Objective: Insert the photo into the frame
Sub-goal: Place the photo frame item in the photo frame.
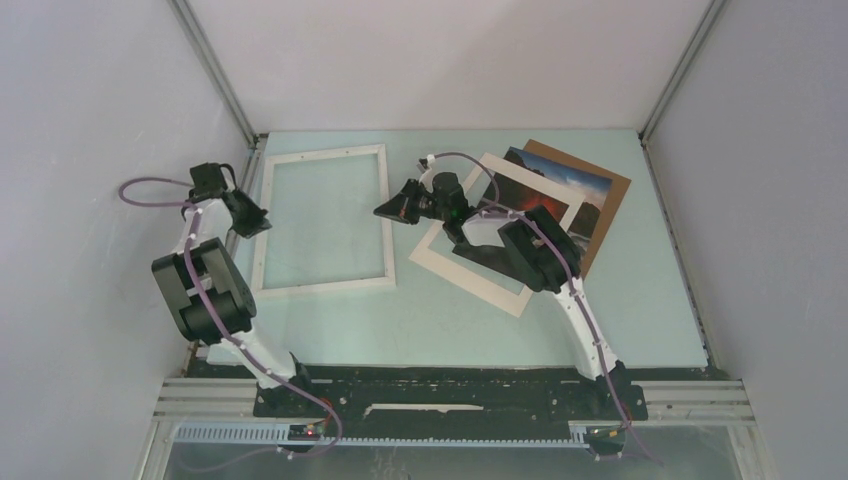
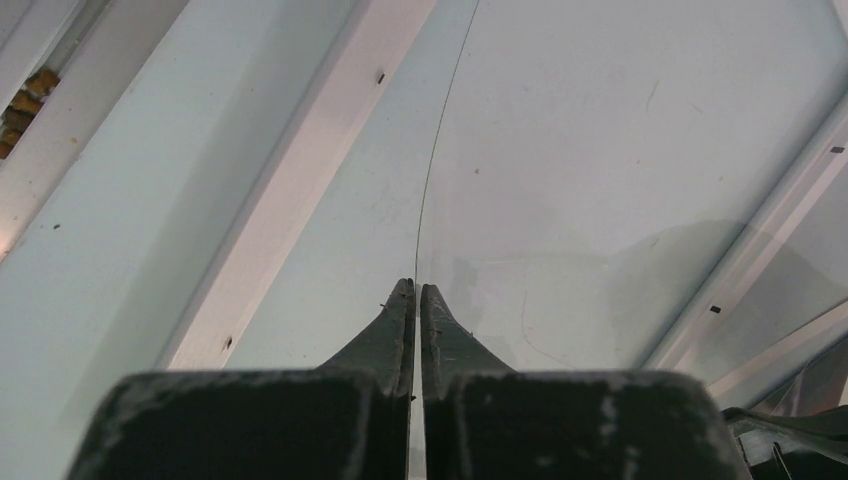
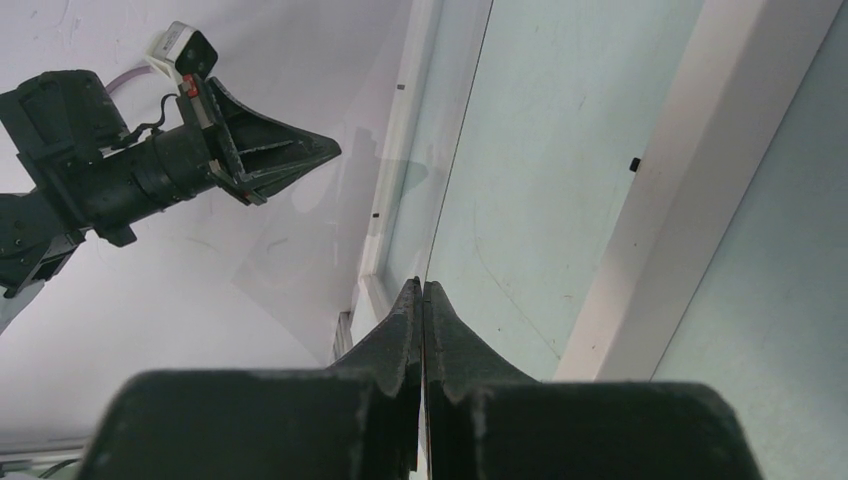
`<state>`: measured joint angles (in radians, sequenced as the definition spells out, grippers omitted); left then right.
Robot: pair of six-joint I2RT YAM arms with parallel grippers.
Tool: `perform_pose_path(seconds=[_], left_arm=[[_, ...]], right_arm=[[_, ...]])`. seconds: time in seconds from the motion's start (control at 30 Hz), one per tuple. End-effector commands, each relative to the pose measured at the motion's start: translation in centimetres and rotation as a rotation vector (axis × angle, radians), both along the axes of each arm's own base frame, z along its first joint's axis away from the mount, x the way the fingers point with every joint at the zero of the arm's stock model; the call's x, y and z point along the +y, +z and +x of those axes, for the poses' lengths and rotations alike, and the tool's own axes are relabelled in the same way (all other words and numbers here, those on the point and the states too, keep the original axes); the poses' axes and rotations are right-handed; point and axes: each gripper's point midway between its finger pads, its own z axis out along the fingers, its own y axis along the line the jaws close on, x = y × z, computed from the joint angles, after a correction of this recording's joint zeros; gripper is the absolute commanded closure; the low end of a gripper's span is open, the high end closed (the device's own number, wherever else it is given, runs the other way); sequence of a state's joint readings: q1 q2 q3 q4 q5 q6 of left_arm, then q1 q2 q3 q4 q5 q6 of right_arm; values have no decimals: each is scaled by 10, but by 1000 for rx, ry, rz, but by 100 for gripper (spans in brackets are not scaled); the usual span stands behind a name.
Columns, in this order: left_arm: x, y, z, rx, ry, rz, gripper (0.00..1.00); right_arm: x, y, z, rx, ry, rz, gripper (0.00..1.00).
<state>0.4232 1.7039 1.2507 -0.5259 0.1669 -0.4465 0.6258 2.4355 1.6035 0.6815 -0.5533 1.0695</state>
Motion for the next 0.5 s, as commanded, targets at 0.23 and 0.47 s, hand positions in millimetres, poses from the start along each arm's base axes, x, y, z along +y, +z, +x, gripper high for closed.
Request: perform_pose_path(seconds=[0.23,0.47], left_arm=[[16,14,30,-80,26,2,100],[17,14,33,-87,29,0,100]], right_arm=[[-3,7,24,-37,-34,19,100],[-4,4,28,-34,-38,20,100]])
